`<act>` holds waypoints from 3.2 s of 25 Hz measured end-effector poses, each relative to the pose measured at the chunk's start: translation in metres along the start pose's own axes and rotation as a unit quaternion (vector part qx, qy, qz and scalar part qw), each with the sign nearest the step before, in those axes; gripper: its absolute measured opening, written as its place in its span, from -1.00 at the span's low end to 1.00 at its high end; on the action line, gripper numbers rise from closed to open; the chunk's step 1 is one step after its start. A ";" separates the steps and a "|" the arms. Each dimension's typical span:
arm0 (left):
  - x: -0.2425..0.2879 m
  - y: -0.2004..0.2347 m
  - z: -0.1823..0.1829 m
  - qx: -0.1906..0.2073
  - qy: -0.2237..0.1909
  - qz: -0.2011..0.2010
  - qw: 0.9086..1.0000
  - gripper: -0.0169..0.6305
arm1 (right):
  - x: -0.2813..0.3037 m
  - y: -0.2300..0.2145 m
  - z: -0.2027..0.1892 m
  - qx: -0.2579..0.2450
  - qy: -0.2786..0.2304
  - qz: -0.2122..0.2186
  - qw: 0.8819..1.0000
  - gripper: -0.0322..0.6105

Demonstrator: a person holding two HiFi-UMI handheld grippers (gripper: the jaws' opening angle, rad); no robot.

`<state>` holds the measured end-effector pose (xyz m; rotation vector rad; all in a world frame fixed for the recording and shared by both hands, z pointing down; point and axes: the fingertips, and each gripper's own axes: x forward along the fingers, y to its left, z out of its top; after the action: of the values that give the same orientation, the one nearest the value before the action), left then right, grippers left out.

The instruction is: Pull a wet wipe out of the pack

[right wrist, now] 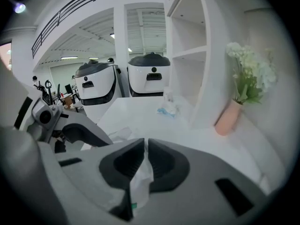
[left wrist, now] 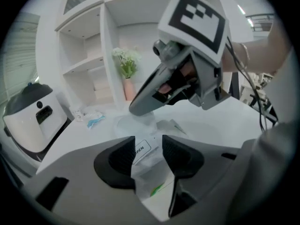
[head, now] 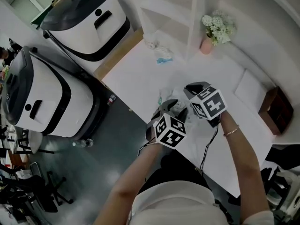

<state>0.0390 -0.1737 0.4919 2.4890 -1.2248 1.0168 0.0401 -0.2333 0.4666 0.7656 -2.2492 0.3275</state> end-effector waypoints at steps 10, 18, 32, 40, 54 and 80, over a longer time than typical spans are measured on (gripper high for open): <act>-0.004 0.025 0.002 -0.014 -0.012 0.059 0.998 -0.89 | -0.006 0.004 0.001 -0.008 -0.005 -0.006 1.000 -0.85; -0.017 0.049 -0.019 -0.178 -0.044 0.046 0.982 -0.93 | -0.010 0.002 0.001 0.051 -0.033 0.018 0.998 -0.85; -0.014 0.052 -0.033 -0.242 -0.047 0.033 0.968 -0.93 | -0.030 -0.013 0.015 0.136 -0.076 0.001 0.988 -0.84; -0.013 0.054 -0.034 -0.256 -0.053 0.022 0.965 -0.93 | -0.066 0.027 0.022 0.047 -0.145 -0.003 0.988 -0.85; -0.014 0.052 -0.035 -0.252 -0.058 0.023 0.966 -0.93 | 0.009 0.074 -0.033 -0.183 0.057 0.037 0.981 -0.86; -0.010 0.053 -0.040 -0.271 -0.049 0.013 0.961 -0.94 | 0.033 0.077 -0.048 -0.354 0.217 0.163 0.895 -0.81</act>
<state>-0.0250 -0.1833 0.5084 2.1116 -1.3458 0.4738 0.0018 -0.1655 0.5232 -0.0750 -1.8483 -0.1657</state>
